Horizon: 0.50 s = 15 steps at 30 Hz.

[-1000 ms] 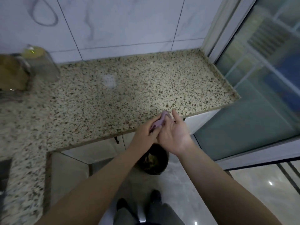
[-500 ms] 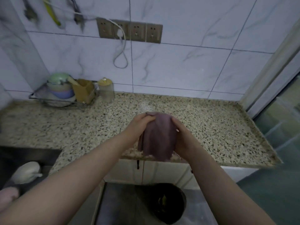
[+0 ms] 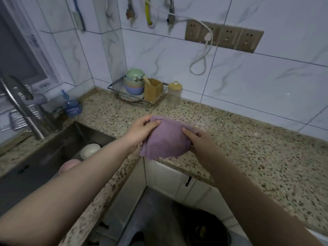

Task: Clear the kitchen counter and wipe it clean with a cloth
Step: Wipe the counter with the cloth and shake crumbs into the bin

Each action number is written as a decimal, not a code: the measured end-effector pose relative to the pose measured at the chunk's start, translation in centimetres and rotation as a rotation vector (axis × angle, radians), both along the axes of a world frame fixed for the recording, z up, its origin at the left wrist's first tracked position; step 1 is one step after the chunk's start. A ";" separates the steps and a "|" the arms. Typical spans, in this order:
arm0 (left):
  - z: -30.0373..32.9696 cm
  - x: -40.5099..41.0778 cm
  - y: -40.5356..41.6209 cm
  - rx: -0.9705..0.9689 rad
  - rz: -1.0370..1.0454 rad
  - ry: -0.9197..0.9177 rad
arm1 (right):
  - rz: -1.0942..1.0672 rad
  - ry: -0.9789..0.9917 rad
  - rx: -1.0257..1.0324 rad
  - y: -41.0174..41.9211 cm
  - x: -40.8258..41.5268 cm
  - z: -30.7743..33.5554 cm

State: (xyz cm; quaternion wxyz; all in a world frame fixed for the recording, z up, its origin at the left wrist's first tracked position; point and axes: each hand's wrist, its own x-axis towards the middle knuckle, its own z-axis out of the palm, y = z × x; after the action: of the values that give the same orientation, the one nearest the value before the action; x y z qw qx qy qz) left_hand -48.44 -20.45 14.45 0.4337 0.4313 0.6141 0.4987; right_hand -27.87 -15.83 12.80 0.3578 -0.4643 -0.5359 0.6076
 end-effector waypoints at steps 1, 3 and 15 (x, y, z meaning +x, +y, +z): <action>-0.5 -1.9 -0.6 -0.005 0.023 0.043 | 0.032 -0.016 -0.003 -0.3 -1.9 -0.7; -1.6 -4.5 -1.5 -0.002 0.051 0.167 | 0.062 -0.051 -0.004 -0.9 -4.6 -1.8; -11.0 -18.1 -4.0 -0.144 0.047 0.668 | 0.175 -0.385 -0.060 -2.6 -17.6 -10.8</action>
State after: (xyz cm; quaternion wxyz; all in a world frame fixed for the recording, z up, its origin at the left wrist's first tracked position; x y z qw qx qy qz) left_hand -66.55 -24.41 3.46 0.2261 0.5248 0.7658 0.2951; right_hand -45.44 -18.41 2.03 0.1806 -0.5341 -0.6141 0.5523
